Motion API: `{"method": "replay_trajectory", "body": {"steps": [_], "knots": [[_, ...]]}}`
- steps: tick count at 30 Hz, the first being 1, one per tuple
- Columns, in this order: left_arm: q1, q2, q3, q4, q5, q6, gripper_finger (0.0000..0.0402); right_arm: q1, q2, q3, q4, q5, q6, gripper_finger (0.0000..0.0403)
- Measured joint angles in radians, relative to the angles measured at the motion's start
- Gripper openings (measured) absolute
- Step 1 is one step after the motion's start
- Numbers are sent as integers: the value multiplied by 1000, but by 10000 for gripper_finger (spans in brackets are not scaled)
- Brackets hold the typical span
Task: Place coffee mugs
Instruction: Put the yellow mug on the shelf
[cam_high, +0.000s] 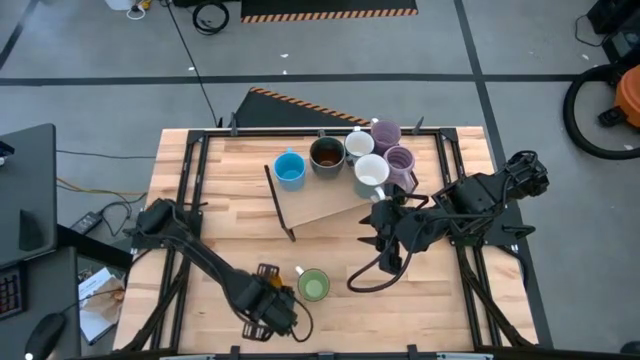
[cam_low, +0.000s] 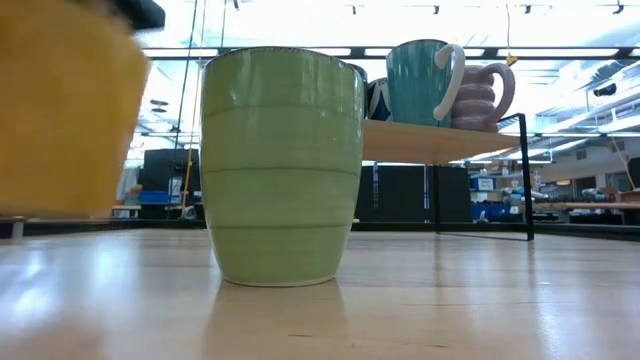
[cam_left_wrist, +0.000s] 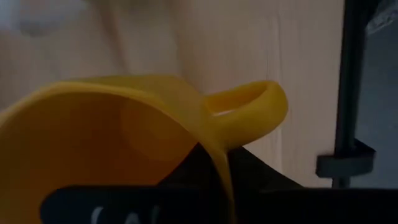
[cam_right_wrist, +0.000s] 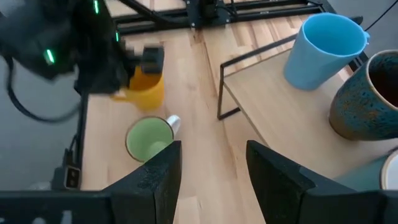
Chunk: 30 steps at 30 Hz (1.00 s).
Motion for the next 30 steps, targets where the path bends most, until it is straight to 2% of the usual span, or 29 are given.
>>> {"method": "replay_trajectory", "body": {"steps": [9, 15, 22, 30], "knots": [[124, -101, 280, -180, 40, 135, 35, 0, -6, 0, -80, -4, -33, 185], [244, -115, 466, -246, -81, 165, 33, 0, -7, 0, -77, 2, -74, 185], [366, -112, 488, -129, -140, 224, 30, 0, -10, 0, -104, 3, -61, 185], [462, -57, 484, 9, -215, 437, 33, 0, -64, 0, -219, 57, 45, 185]]}}
